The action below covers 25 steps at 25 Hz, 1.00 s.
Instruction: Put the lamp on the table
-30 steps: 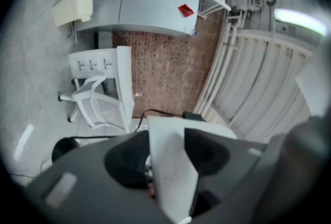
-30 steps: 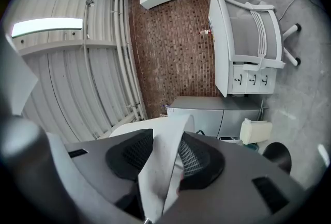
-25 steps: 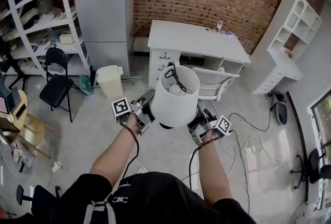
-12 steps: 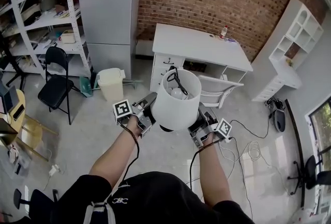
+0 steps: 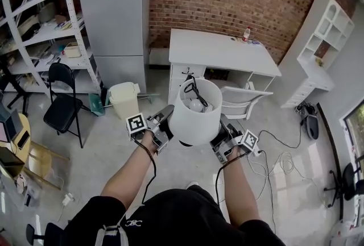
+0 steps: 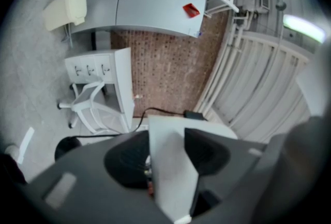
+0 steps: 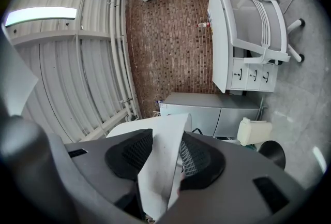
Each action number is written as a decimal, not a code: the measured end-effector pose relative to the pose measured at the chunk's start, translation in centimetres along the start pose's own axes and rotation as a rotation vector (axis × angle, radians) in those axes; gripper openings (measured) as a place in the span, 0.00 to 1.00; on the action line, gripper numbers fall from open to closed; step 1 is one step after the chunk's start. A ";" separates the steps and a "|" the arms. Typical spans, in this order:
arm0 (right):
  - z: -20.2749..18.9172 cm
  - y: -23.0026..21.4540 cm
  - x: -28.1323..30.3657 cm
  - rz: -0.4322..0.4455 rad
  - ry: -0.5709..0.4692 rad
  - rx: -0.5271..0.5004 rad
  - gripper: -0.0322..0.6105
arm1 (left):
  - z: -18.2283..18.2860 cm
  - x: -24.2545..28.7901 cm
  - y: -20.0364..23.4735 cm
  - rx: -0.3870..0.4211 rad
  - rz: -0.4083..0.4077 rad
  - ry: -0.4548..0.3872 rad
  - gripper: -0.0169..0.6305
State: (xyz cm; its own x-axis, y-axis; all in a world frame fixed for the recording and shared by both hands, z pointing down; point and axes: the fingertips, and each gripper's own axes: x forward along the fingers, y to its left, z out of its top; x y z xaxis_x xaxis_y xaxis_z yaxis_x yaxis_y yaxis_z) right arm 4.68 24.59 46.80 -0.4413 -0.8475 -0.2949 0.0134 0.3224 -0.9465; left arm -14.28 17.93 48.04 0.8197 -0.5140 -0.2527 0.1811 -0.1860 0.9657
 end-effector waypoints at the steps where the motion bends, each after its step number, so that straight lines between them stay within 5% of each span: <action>1: 0.3 0.0 0.4 -0.001 0.002 -0.001 0.29 | 0.3 0.3 0.1 -0.003 0.001 0.000 0.35; 11: 5.2 -3.4 4.6 0.016 0.023 -0.005 0.29 | 4.1 5.0 2.6 0.008 0.004 -0.006 0.35; 25: 18.7 -6.4 16.4 0.094 0.061 0.029 0.29 | 14.1 19.6 3.1 0.091 0.017 -0.020 0.35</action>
State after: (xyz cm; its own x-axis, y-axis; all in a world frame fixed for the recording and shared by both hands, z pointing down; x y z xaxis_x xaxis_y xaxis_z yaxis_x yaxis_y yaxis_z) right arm 14.16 0.73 45.58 -0.4909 -0.7864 -0.3749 0.0829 0.3862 -0.9187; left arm -5.32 -4.57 45.22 0.8113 -0.5341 -0.2379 0.1158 -0.2520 0.9608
